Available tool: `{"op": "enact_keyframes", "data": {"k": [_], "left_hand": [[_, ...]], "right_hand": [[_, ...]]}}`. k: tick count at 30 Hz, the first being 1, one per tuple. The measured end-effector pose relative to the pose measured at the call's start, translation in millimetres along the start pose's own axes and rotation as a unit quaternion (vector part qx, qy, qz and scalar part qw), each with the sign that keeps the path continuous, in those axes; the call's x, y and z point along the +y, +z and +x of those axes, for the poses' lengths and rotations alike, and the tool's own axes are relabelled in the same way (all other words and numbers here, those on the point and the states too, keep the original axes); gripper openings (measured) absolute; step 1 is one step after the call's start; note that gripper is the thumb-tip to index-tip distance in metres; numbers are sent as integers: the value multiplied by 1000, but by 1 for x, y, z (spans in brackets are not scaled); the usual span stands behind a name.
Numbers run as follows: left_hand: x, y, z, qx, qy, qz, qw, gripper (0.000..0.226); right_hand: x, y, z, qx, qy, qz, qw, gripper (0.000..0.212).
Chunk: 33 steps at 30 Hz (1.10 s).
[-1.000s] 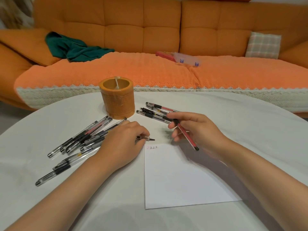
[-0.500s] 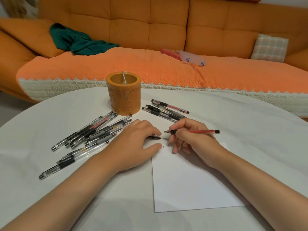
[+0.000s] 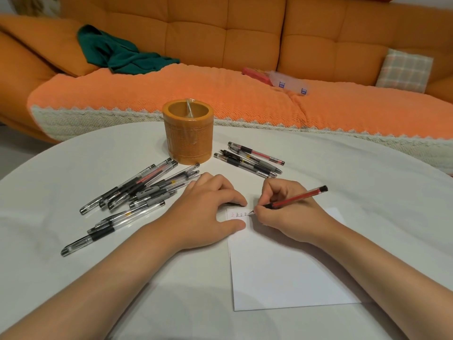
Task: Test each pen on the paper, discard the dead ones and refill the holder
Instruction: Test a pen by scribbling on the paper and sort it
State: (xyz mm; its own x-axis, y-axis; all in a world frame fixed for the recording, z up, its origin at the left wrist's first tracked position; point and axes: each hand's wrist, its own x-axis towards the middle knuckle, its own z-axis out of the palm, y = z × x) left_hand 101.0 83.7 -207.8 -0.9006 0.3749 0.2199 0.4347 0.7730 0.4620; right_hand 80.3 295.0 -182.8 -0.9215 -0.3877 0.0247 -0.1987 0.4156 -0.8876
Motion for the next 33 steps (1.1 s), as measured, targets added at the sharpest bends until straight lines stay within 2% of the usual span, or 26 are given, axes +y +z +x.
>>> {"op": "enact_keyframes", "data": {"k": [11, 20, 33], "left_hand": [[0, 1, 1, -17, -10, 2, 1000, 43], [2, -1, -1, -28, 2, 16, 999, 34], [1, 0, -1, -31, -7, 10, 999, 35]], "right_hand": [[4, 1, 3, -1, 3, -32, 999, 20], [6, 2, 4, -10, -2, -33, 999, 23], [8, 1, 1, 1, -18, -33, 999, 19]]}}
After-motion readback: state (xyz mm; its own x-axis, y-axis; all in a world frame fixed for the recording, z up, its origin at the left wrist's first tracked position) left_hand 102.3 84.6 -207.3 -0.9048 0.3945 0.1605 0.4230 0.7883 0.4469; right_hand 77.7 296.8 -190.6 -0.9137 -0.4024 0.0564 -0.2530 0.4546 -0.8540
